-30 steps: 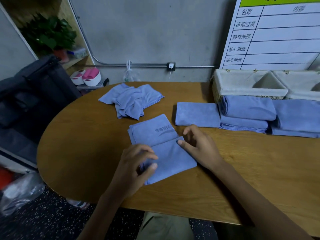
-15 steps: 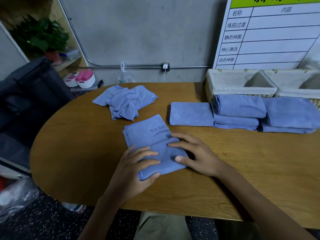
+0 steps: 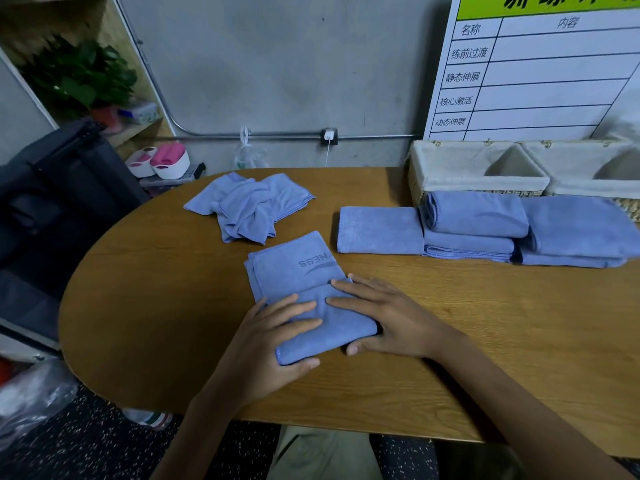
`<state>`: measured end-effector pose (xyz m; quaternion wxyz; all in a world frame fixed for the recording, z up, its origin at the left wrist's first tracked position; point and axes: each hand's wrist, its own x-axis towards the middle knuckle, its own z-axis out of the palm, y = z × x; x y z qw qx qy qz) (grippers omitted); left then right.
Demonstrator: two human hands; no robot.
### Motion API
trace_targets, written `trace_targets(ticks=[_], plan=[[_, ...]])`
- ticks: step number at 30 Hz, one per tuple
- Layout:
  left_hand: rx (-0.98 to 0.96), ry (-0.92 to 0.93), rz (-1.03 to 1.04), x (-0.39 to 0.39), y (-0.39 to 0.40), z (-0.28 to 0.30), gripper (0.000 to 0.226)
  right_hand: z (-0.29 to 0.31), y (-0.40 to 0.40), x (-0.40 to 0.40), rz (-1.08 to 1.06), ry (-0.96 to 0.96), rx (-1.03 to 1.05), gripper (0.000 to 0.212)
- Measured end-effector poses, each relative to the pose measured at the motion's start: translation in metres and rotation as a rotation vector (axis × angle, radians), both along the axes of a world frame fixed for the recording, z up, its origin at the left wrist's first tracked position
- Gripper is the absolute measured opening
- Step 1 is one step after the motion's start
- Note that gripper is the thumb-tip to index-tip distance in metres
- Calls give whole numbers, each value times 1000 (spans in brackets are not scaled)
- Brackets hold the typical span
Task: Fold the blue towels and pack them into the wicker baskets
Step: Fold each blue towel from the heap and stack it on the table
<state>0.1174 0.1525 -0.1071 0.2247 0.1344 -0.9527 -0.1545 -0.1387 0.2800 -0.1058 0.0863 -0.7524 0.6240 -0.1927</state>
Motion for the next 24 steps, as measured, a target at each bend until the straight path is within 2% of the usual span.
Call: trace_targets(ticks=[7, 10, 14, 16, 18, 20, 24], plan=[[101, 117, -3, 0, -1, 6, 33, 4, -3, -4, 3, 6, -85, 62], [232, 139, 60, -2, -1, 18, 32, 7, -5, -4, 13, -22, -102, 65], [418, 155, 118, -6, -1, 31, 26, 8, -6, 1, 28, -31, -142, 82], [567, 163, 138, -7, -2, 39, 23, 8, -8, 4, 32, -85, -205, 78], [668, 164, 134, -8, -4, 46, 23, 7, -12, 6, 23, -215, -277, 64], [694, 185, 127, -7, -4, 47, 30, 9, -17, 8, 0, -357, -303, 50], [701, 196, 162, 3, -1, 37, 75, 23, -25, 13, -101, -556, -257, 30]])
